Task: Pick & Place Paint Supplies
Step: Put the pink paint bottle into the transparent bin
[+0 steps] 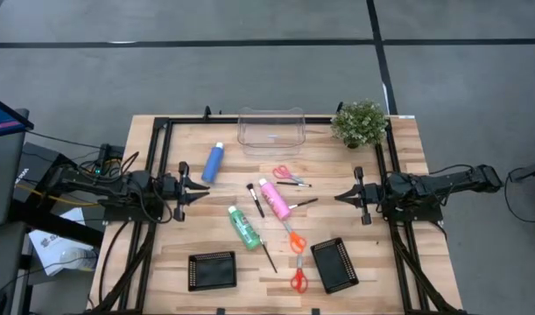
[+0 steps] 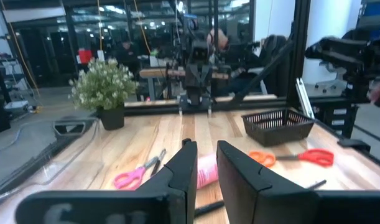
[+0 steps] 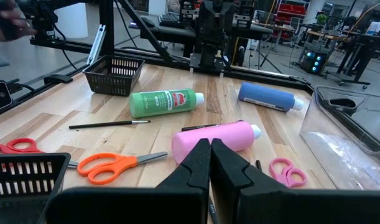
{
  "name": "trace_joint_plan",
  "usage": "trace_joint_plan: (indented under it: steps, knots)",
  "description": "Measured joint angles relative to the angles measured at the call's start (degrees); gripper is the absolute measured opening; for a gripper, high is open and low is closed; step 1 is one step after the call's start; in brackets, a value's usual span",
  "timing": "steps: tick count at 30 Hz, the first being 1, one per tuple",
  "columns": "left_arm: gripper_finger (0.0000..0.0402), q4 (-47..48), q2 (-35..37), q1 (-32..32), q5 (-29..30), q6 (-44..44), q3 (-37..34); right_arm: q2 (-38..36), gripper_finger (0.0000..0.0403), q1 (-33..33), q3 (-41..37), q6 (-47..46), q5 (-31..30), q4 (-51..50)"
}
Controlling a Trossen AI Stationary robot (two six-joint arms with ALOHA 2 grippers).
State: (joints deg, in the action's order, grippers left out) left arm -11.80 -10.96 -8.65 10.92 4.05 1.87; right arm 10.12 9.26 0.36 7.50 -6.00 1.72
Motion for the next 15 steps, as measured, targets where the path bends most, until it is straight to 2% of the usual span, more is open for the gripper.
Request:
trace_joint_plan:
  steps: [7,15]
  knots:
    - [0.0053,-4.98,0.0,0.0,-0.07,-0.02,0.0,-0.01,0.0,0.0,-0.02,-0.01,-0.02,0.0]
    - [0.0053,-5.36,0.0,0.0,-0.23,-3.09,0.0,0.02,0.0,0.06,-0.01,-0.16,0.0,0.36]
